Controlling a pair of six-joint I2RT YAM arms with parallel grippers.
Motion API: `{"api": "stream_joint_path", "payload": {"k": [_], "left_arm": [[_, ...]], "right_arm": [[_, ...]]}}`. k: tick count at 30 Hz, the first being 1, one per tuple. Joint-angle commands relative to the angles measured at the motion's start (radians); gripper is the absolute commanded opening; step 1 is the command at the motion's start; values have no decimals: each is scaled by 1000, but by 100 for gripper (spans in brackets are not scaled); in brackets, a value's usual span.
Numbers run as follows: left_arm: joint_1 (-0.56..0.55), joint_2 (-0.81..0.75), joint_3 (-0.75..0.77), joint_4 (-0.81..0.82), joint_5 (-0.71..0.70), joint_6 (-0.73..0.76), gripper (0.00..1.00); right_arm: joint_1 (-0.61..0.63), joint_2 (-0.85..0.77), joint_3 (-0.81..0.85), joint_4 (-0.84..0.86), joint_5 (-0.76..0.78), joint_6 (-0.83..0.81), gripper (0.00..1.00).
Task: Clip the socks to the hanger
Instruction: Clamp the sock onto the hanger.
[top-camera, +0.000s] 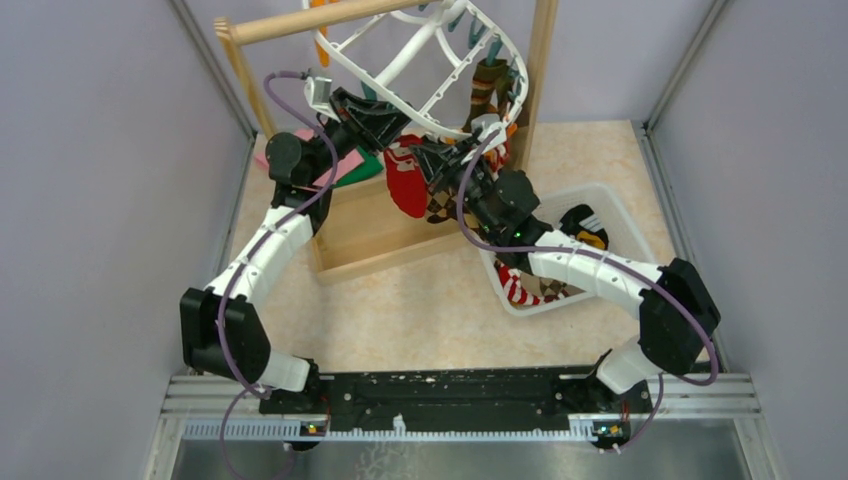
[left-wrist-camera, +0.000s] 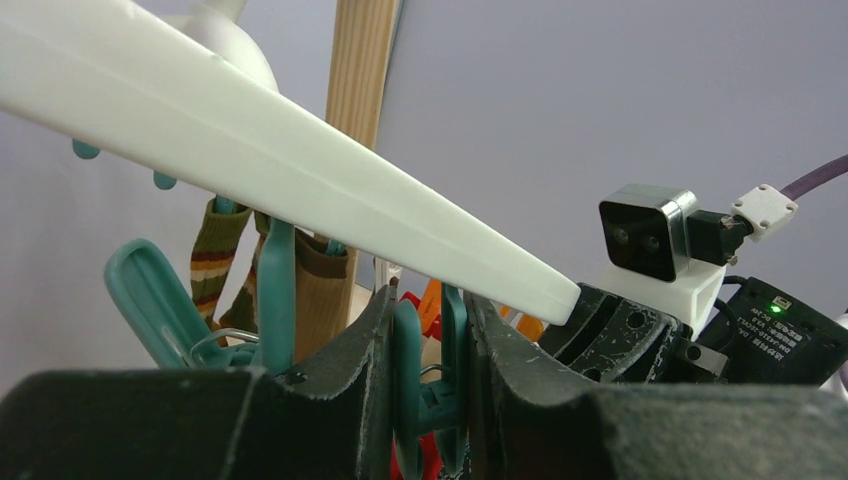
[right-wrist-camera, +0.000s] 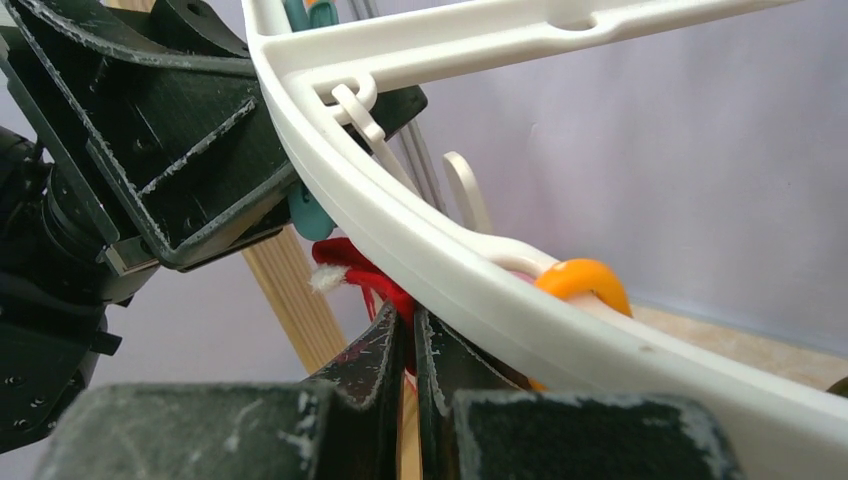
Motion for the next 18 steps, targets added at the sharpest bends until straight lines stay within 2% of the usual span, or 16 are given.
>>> {"api": "stream_joint_path", "payload": {"k": [1,18], "left_arm": [[8,1,15,128,50,-22,0],[16,15,14,162,73,-34,0]], "right_arm": [[-18,-45,0,83,-12,9,0],[-19,-45,3,106,-29,30,0]]}}
